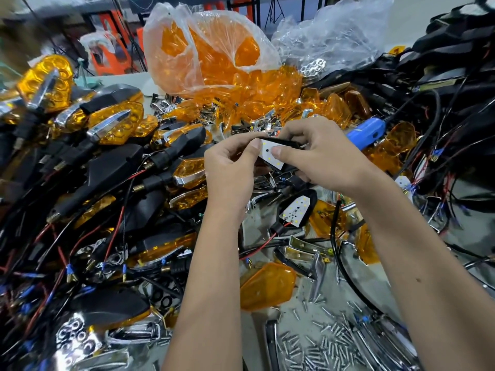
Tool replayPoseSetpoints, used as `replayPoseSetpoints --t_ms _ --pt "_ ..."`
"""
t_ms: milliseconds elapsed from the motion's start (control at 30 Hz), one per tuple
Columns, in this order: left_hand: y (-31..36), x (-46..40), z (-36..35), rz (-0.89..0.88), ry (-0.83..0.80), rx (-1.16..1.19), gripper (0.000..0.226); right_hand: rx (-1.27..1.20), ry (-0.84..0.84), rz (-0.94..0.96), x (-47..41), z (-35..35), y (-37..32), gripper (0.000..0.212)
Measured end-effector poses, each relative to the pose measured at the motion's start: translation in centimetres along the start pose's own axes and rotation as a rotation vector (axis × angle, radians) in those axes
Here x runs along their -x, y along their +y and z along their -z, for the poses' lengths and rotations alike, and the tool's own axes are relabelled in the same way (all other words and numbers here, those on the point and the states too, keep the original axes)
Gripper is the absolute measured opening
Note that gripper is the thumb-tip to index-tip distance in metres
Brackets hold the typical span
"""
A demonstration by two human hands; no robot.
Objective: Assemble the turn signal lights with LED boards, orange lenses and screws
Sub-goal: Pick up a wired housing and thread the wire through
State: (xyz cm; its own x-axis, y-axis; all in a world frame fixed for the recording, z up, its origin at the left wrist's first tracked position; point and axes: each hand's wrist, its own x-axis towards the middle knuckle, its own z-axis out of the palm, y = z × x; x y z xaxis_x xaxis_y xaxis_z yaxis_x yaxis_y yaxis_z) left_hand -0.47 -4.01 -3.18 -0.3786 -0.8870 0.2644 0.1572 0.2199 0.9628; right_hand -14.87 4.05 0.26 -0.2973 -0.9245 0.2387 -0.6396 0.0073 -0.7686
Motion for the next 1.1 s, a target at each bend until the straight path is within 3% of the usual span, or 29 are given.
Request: replayPoseSetpoints --t_ms 600,1100 --pt "-0.1 -0.3 -0.1 -0.071 0.035 0.01 0.016 0.135 0.023 0.073 0.3 0.7 -1.7 0.012" --pt "1.0 -0.3 0.6 -0.17 0.035 0.098 0.01 -0.23 -0.032 0.06 0.7 0.6 -0.6 0.01"
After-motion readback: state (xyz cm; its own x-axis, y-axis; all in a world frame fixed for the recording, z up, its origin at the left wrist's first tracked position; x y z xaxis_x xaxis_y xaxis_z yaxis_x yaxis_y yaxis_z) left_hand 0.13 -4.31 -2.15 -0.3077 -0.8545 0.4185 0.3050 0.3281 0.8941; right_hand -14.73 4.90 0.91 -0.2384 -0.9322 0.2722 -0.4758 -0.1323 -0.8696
